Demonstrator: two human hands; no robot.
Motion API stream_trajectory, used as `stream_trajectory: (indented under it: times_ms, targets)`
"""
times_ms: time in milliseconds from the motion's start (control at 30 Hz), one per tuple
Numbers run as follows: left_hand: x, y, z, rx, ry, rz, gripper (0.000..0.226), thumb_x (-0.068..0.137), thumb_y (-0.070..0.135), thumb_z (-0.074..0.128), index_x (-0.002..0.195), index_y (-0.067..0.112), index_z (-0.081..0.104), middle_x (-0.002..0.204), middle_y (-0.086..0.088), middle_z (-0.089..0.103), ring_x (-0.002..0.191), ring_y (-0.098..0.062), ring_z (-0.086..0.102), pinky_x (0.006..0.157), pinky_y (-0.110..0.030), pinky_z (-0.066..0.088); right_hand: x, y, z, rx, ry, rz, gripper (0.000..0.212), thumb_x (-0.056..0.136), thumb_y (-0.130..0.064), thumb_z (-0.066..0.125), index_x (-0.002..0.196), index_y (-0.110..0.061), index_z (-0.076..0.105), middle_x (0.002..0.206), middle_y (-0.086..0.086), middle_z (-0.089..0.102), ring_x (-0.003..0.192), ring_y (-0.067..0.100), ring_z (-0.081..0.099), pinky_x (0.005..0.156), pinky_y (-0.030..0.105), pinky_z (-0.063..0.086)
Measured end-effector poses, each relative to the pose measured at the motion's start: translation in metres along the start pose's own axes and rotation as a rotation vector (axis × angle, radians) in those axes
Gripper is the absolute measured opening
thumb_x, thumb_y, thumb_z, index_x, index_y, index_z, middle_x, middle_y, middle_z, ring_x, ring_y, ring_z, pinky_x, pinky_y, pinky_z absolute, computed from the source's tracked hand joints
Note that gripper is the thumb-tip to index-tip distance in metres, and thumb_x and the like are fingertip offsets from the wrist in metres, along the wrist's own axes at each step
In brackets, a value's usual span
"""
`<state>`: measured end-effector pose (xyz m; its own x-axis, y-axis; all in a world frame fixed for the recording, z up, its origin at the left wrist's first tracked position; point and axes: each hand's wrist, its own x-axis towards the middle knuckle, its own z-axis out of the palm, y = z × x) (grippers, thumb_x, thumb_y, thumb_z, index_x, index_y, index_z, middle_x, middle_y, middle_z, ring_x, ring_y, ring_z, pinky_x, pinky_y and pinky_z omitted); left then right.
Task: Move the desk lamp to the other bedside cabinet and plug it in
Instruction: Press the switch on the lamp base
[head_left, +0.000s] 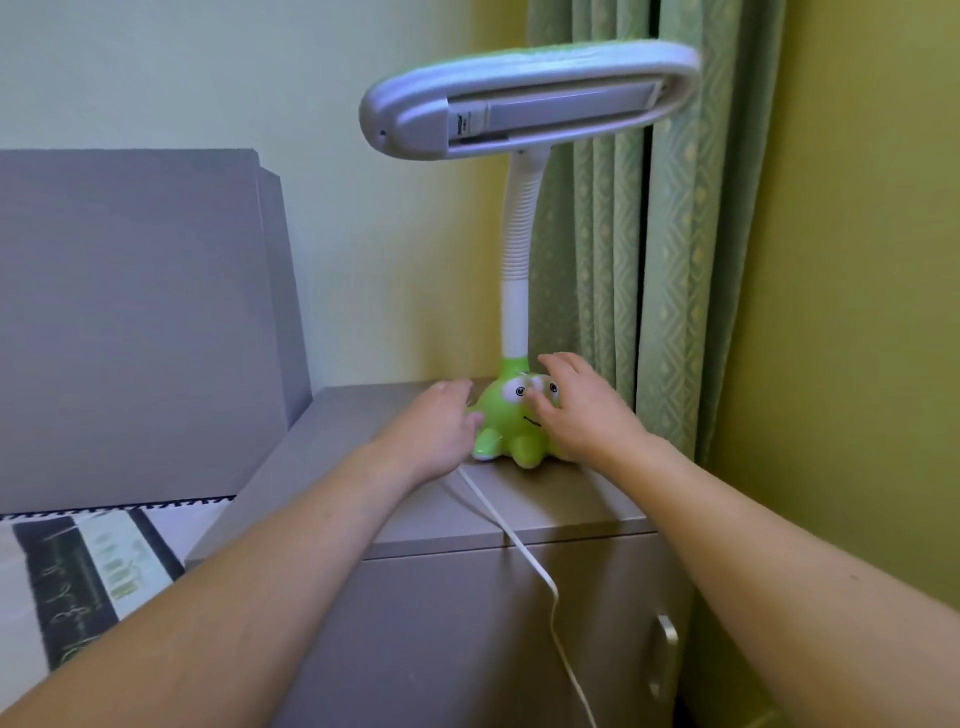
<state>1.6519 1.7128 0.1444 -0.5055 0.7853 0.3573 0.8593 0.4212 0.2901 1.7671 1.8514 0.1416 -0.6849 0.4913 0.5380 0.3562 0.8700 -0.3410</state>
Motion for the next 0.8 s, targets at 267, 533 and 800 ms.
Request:
stream_trajectory:
  times_ms: [267, 533, 800]
  targets:
    - [0.036, 0.001, 0.005, 0.011, -0.133, 0.015, 0.046, 0.094, 0.033, 0.054, 0.134, 0.011, 0.05, 0.138, -0.013, 0.057, 0.127, -0.028, 0.053, 0.099, -0.029, 0.04, 0.047, 0.003, 0.003, -0.04, -0.233, 0.073, 0.061, 0.089, -0.048, 0.048, 0.138, -0.013, 0.042, 0.142, 0.012, 0.047, 0.13, 0.028, 0.045, 0.106, 0.041, 0.04]
    - [0.056, -0.004, 0.013, 0.008, -0.21, 0.004, 0.038, 0.086, 0.036, 0.064, 0.12, 0.02, 0.059, 0.125, -0.005, 0.066, 0.113, -0.022, 0.06, 0.079, -0.021, 0.038, 0.062, 0.011, 0.004, -0.123, -0.281, 0.021, 0.056, 0.082, -0.057, 0.051, 0.122, -0.019, 0.057, 0.126, 0.008, 0.061, 0.114, 0.026, 0.057, 0.09, 0.036, 0.05]
    - [0.068, -0.001, 0.007, 0.109, -0.248, 0.037, 0.033, 0.083, 0.041, 0.066, 0.109, 0.02, 0.064, 0.115, -0.006, 0.07, 0.104, -0.024, 0.063, 0.076, -0.024, 0.039, 0.065, 0.009, 0.001, -0.12, -0.329, 0.008, 0.054, 0.084, -0.053, 0.052, 0.123, -0.016, 0.056, 0.126, 0.01, 0.061, 0.114, 0.026, 0.057, 0.088, 0.034, 0.047]
